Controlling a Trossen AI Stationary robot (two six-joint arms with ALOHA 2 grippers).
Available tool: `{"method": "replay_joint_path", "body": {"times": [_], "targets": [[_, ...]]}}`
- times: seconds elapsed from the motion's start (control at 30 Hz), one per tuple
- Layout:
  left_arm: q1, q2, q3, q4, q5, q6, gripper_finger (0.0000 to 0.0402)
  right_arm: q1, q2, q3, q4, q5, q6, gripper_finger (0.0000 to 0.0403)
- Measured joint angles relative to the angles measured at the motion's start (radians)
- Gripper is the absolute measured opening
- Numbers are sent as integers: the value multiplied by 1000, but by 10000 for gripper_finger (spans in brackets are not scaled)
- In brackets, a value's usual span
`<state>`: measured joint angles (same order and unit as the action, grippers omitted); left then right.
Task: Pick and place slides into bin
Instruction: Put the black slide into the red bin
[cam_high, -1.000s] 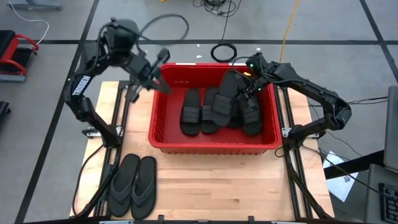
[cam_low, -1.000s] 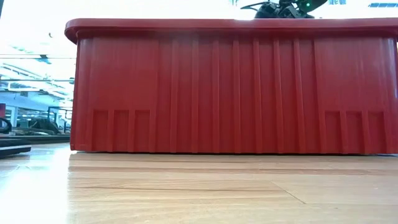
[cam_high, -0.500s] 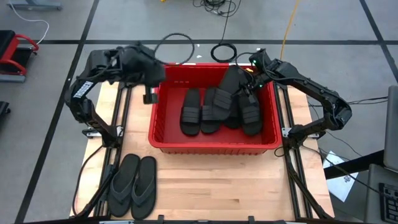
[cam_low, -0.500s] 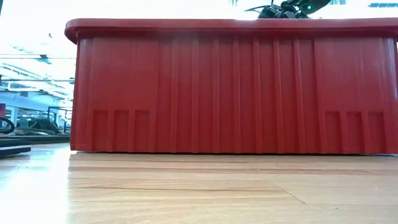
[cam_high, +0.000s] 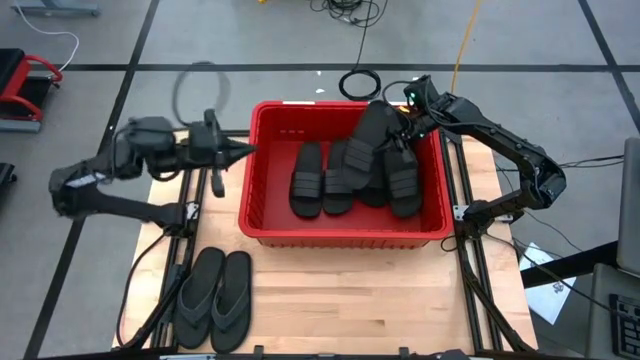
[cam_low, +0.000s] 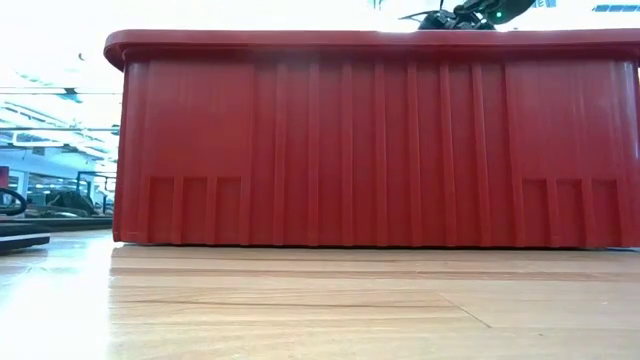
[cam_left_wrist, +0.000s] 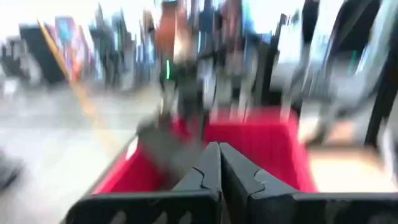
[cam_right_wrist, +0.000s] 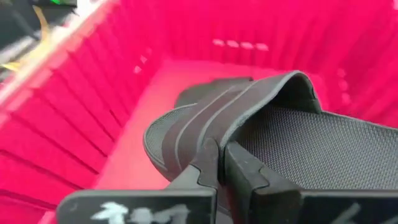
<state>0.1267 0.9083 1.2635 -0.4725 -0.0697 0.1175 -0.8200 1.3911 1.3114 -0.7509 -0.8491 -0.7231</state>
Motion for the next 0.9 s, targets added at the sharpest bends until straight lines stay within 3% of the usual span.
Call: {"method": "replay_joint_path", "body": {"times": [0.13,0.33,0.47,0.67,0.9], "targets": [[53,-122,-314,472,177,-105,0,1,0,0,6,-130,-1,1],[106,-134,-541,608,286,-284,0,-1,31,0,-11,-261,5,1],[123,-122,-583,676,305,-306,0,-12,108,0,-108,-271,-3,1],[173,-128,-583,714,360,-312,0,-22,174,-1,-238,-93,-147,1],[238,-129,-583,702,435,-366,0,-11,218,-1,-249,-93,-202,1]]}}
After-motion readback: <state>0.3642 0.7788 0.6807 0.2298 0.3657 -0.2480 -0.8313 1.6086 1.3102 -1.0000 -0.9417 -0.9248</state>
